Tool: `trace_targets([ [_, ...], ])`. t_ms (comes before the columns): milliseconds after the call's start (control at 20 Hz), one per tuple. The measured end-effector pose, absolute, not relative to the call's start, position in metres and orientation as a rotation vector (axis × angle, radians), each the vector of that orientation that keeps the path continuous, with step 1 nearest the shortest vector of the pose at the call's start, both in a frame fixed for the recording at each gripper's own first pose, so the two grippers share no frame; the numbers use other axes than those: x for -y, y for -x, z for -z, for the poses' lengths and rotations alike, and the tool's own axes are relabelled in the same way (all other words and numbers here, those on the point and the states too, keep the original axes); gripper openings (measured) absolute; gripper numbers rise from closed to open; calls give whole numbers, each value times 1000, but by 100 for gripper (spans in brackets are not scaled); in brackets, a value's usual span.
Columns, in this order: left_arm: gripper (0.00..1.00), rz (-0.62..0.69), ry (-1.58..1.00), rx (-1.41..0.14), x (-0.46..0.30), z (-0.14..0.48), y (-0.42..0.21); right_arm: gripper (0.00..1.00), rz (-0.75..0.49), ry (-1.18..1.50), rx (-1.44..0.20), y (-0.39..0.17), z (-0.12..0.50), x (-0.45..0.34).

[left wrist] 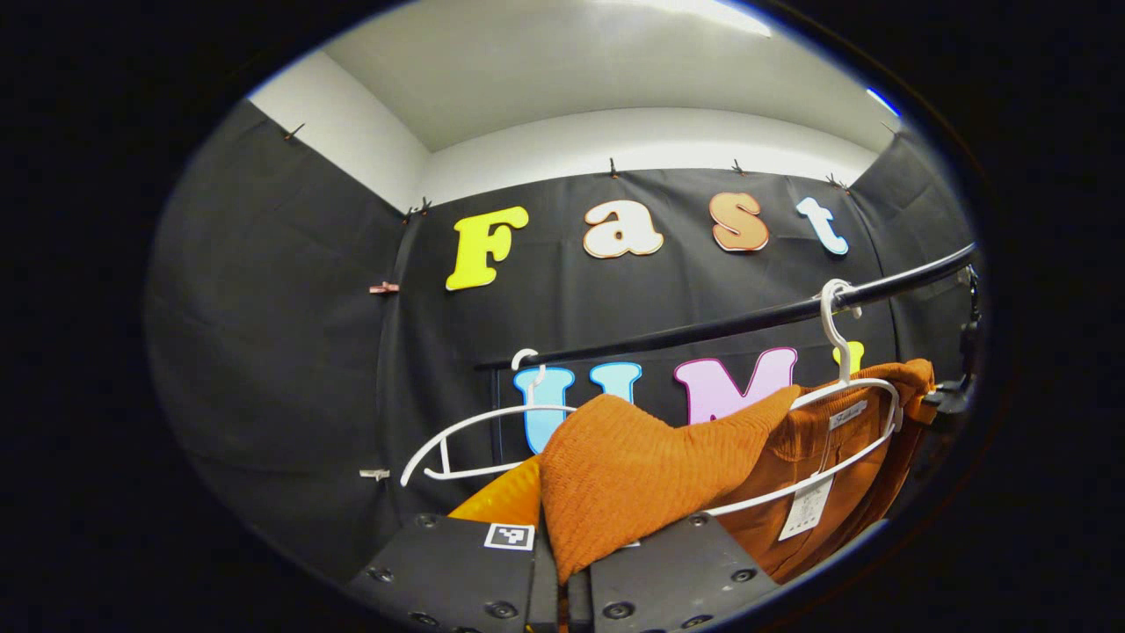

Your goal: Grasp the clothes on the hanger with both hands and then place them into the laundry hamper below.

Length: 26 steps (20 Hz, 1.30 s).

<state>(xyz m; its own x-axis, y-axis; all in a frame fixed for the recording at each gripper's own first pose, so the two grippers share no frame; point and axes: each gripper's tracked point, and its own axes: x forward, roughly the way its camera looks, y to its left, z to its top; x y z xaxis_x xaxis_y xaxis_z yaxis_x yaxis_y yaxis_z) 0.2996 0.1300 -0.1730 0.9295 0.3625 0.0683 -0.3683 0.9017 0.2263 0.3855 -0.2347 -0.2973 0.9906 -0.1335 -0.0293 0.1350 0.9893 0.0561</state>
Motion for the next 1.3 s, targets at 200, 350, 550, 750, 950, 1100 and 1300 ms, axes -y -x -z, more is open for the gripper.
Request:
trace_targets([
  [200,10,-307,-301,55,-134,142,-320,13,109,-44,39,-397,265,233],
  [350,10,-265,-246,43,-146,138,-337,17,103,-55,59,-410,253,231],
  [550,10,-245,-212,17,-168,145,-361,17,83,-33,21,-435,258,229],
  [750,10,-190,-164,-109,-179,194,-386,13,16,4,-58,-442,286,218],
  [950,9,-130,-26,-202,-185,256,-385,17,-23,26,-142,-428,327,219],
  [1100,10,-135,71,-229,-190,295,-373,17,-38,55,-194,-416,355,218],
  [1300,10,-153,97,-273,-178,332,-350,18,-60,55,-253,-390,390,209],
])
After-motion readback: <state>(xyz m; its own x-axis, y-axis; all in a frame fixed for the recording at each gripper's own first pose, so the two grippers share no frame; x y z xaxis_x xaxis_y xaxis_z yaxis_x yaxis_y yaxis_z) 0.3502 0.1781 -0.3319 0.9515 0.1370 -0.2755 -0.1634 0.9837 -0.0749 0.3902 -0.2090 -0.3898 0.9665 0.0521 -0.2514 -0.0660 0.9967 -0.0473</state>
